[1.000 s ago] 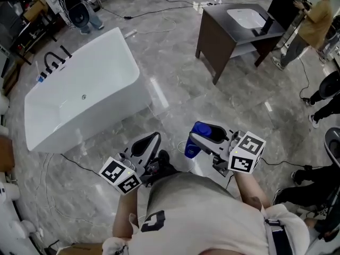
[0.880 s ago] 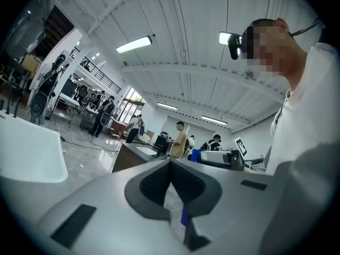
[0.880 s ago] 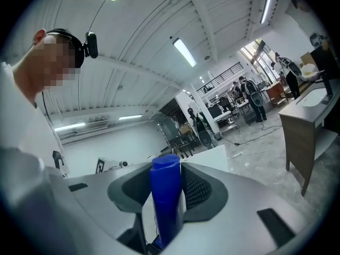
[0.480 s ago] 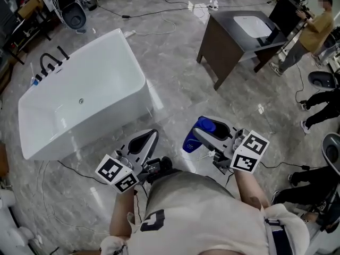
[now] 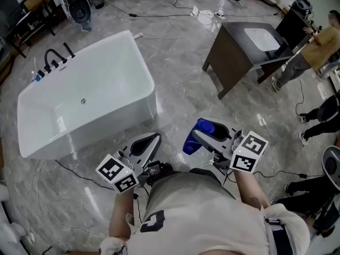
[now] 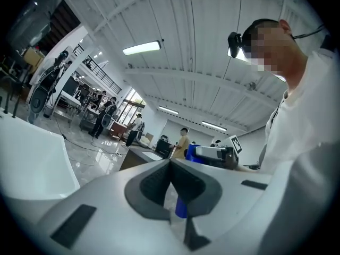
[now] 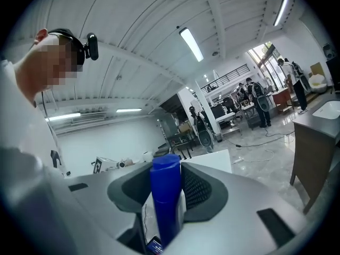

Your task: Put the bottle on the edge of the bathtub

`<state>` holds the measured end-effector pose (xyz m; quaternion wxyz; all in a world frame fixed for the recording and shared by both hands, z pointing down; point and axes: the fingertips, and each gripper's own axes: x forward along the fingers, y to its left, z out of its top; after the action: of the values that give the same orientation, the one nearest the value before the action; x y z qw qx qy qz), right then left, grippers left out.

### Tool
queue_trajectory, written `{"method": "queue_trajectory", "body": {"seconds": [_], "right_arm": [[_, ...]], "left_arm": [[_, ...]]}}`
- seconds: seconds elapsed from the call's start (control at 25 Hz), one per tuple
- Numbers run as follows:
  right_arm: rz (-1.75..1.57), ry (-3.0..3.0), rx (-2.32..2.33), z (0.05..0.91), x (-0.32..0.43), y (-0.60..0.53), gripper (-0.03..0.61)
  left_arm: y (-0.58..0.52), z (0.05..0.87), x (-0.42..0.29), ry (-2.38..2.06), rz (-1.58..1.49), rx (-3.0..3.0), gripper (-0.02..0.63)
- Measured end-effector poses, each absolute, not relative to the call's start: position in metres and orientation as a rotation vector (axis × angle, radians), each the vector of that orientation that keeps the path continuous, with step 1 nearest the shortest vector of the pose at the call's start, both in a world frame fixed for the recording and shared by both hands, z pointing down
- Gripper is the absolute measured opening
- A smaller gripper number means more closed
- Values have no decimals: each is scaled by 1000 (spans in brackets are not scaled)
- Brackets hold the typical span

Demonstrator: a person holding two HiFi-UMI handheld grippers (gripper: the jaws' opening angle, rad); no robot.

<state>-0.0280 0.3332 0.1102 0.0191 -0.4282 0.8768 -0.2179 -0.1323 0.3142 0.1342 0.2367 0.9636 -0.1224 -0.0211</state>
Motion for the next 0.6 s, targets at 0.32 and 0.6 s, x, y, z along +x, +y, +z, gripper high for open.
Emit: {"method": "queue_trajectory", "body": {"seconds": [0.32,0.6], "right_arm": [[-667,2771,-1310,106,-41,307,163],[-674,2794,-1296,108,-39,282,164]], "left_arm": [[286,132,-149,-389,-94,2645,57],[268,127,-155,-462,-104,2642,57]]}}
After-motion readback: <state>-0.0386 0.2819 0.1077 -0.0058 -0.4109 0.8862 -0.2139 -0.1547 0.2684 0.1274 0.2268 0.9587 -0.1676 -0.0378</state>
